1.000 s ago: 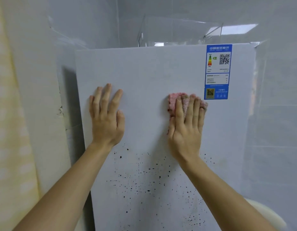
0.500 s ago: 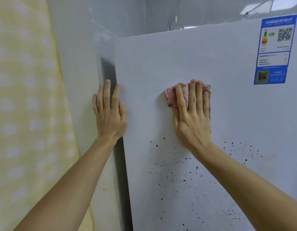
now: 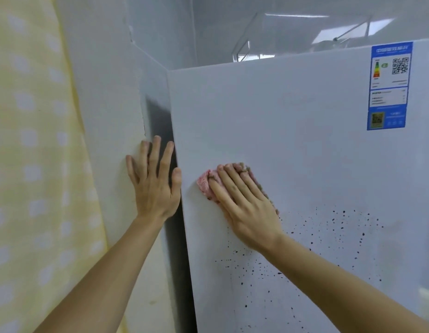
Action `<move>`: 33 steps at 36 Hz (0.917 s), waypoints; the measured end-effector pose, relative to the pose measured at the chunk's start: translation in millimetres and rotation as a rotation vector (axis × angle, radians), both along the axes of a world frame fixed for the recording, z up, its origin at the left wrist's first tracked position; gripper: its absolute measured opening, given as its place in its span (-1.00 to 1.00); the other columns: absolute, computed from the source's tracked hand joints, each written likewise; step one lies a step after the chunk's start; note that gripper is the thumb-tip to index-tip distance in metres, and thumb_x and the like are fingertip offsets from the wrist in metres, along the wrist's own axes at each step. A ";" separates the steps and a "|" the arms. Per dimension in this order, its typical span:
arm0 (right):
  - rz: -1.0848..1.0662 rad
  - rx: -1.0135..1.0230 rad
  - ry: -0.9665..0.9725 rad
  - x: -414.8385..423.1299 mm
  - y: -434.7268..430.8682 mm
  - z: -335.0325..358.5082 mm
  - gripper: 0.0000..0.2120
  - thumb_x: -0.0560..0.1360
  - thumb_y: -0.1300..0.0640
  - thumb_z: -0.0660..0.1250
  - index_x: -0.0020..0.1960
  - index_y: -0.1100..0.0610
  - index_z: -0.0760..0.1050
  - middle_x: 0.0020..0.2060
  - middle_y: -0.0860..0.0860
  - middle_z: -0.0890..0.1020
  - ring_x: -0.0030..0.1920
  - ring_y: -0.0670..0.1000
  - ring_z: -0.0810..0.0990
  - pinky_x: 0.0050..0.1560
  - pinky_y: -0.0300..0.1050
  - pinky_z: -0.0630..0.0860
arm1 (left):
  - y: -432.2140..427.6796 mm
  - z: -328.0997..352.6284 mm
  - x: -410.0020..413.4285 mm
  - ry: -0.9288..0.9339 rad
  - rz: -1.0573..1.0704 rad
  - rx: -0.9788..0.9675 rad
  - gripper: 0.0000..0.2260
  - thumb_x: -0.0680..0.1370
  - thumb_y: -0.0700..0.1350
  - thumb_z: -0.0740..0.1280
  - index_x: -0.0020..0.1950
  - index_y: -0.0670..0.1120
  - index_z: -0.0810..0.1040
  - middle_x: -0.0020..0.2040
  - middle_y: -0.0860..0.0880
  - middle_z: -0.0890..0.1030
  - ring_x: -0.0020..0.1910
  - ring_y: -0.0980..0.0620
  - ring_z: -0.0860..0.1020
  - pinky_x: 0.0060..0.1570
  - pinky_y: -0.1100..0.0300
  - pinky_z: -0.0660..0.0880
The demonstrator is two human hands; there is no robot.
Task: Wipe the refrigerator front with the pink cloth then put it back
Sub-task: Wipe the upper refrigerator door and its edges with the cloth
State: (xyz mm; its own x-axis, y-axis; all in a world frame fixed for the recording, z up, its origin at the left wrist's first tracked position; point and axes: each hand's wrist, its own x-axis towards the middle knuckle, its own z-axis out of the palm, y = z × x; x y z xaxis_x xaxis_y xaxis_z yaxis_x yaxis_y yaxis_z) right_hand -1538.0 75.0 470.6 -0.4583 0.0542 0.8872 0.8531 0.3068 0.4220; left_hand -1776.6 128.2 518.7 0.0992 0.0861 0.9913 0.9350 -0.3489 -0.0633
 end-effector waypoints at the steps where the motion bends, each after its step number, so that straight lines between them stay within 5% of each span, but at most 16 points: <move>1: -0.006 -0.004 -0.045 2.7 -0.2 -4.1 -0.35 0.64 0.25 0.30 0.67 0.20 0.16 0.66 0.17 0.19 0.68 0.17 0.10 0.68 0.13 0.10 | -0.6 -0.1 -0.8 0.005 -0.003 -0.006 -0.49 0.73 0.06 0.03 0.68 -0.03 0.20 0.69 -0.11 0.18 0.69 -0.14 0.05 0.58 -0.40 -0.04; 10: 0.002 -0.016 -0.280 30.9 -2.0 26.1 -0.50 0.71 0.28 0.08 0.65 0.15 0.25 0.64 0.18 0.24 0.66 0.17 0.19 0.63 0.14 0.22 | -7.9 1.2 -15.8 0.059 -0.023 -0.056 -0.49 0.72 0.05 0.06 0.68 -0.03 0.20 0.70 -0.14 0.12 0.70 -0.09 0.01 0.62 -0.27 -0.03; 15: 0.041 0.081 -0.047 31.3 -3.2 71.8 -0.54 0.69 0.32 0.21 0.58 0.16 0.39 0.57 0.24 0.35 0.60 0.25 0.32 0.59 0.22 0.29 | -5.5 -3.5 -23.4 0.018 0.024 -0.068 -0.47 0.72 0.03 0.03 0.71 -0.03 0.11 0.72 -0.15 0.03 0.70 -0.12 -0.03 0.64 -0.22 -0.08; 22: 0.075 0.094 0.216 -14.7 9.2 55.1 -0.40 0.61 0.43 0.29 0.62 0.21 0.31 0.61 0.19 0.31 0.65 0.18 0.22 0.66 0.17 0.14 | -0.7 -7.2 -23.5 -0.008 0.009 -0.050 -0.47 0.72 -0.03 0.04 0.71 -0.07 0.09 0.72 -0.14 0.02 0.70 -0.13 -0.02 0.64 -0.25 -0.07; 33: 0.044 -0.160 -0.299 -27.0 0.5 -47.0 -0.30 0.54 0.43 0.07 0.67 0.20 0.17 0.67 0.14 0.17 0.68 0.12 0.09 0.69 0.09 0.02 | -4.1 -6.8 -25.1 -0.011 -0.029 -0.027 -0.48 0.71 -0.11 0.09 0.69 -0.11 0.13 0.71 -0.16 0.08 0.70 -0.13 0.04 0.62 -0.27 -0.01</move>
